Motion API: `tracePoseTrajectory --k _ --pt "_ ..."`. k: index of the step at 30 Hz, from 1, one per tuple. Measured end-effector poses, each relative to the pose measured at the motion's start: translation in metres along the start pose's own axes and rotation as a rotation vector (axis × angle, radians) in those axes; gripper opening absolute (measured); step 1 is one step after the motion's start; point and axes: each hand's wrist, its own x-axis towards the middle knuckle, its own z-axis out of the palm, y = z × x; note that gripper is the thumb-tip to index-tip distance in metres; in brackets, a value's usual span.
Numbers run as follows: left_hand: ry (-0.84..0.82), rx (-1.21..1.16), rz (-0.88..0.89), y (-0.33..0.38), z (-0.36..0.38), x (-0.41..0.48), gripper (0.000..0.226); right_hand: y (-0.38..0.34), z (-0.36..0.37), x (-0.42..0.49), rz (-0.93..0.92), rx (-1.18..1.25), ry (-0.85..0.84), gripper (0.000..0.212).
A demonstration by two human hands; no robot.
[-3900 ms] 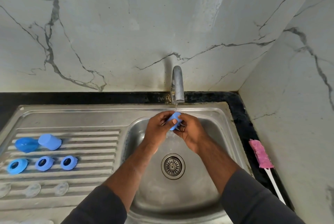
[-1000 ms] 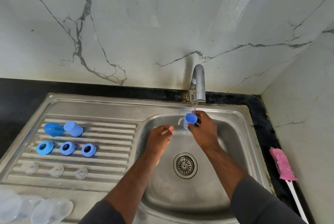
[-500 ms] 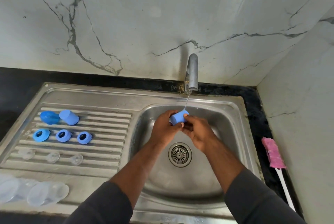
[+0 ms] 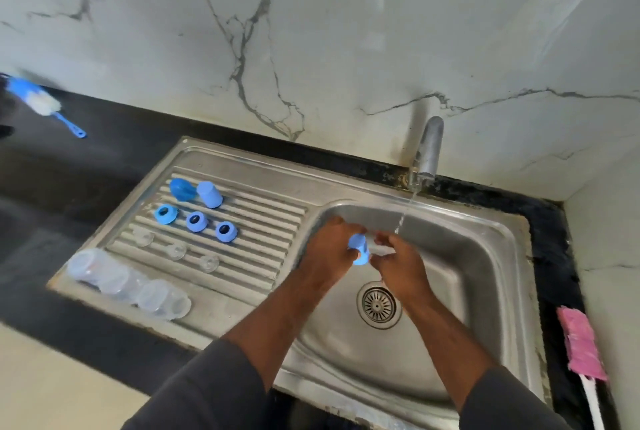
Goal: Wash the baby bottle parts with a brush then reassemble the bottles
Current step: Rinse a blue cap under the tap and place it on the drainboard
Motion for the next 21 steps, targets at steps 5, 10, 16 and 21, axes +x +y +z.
tracePoseTrajectory --k 5,10,16,21 --pt "0.036 0.111 -0.017 -0.026 -0.032 -0.021 0.027 -0.037 0.041 -0.013 -0.274 -0.141 -0.106 0.037" --pt "0.081 0.061 -0.105 -0.072 -0.072 -0.031 0.056 -0.066 0.087 -0.01 -0.398 -0.202 -0.16 0.03" --pt "0.121 -0.087 -0.064 -0.125 -0.14 -0.029 0.065 -0.11 0.166 0.025 -0.454 -0.315 -0.165 0.037" --pt "0.098 0.025 -0.268 -0.171 -0.192 -0.02 0.067 -0.137 0.228 0.061 -0.42 -0.383 -0.152 0.039"
